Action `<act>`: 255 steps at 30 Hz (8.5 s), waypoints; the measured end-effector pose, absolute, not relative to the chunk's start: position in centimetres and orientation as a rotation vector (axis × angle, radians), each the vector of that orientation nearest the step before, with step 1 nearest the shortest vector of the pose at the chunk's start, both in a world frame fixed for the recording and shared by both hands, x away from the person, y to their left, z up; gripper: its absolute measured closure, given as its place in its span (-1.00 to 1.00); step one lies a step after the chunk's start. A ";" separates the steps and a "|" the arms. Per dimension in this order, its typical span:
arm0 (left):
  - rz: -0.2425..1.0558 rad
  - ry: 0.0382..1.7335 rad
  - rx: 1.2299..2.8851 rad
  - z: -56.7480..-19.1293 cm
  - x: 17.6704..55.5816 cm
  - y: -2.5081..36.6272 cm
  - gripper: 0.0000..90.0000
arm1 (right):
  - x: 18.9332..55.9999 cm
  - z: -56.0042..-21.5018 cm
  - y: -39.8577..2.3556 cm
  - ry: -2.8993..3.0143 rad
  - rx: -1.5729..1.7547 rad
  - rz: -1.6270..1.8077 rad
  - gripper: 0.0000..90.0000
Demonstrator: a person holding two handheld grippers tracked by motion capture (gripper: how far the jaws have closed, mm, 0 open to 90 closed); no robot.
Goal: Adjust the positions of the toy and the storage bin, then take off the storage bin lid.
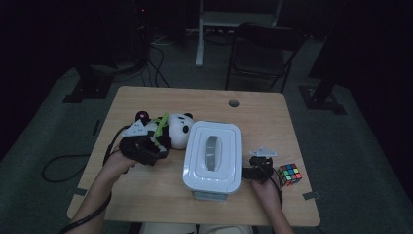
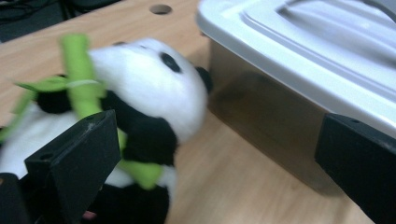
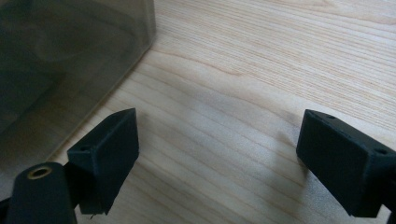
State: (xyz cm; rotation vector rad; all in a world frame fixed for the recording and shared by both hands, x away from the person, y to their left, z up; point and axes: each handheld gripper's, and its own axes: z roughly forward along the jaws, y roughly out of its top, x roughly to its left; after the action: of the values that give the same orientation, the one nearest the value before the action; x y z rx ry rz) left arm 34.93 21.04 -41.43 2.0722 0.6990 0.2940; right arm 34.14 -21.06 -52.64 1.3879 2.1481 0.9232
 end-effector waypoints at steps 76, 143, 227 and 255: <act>0.407 0.996 2.220 -52.4 31.9 23.6 -0.98 | 34.1 -52.6 -21.1 2.139 1.397 0.919 -0.72; 0.419 1.025 2.207 -52.4 31.7 23.3 -0.98 | 29.2 -38.1 -18.6 2.178 1.070 1.345 -0.70; 0.419 1.027 2.207 -52.4 31.7 23.3 -0.98 | 34.5 -35.9 -18.4 2.284 0.986 1.511 0.66; 0.420 1.025 2.209 -52.4 31.7 23.3 -0.98 | 44.8 -40.3 -27.0 2.015 1.447 1.378 0.67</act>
State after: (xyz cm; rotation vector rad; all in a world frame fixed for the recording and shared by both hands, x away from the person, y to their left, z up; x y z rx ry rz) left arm 31.70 23.32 -52.41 2.2085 1.0251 0.4200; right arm 44.85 -26.95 -40.28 1.4471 2.0154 1.3785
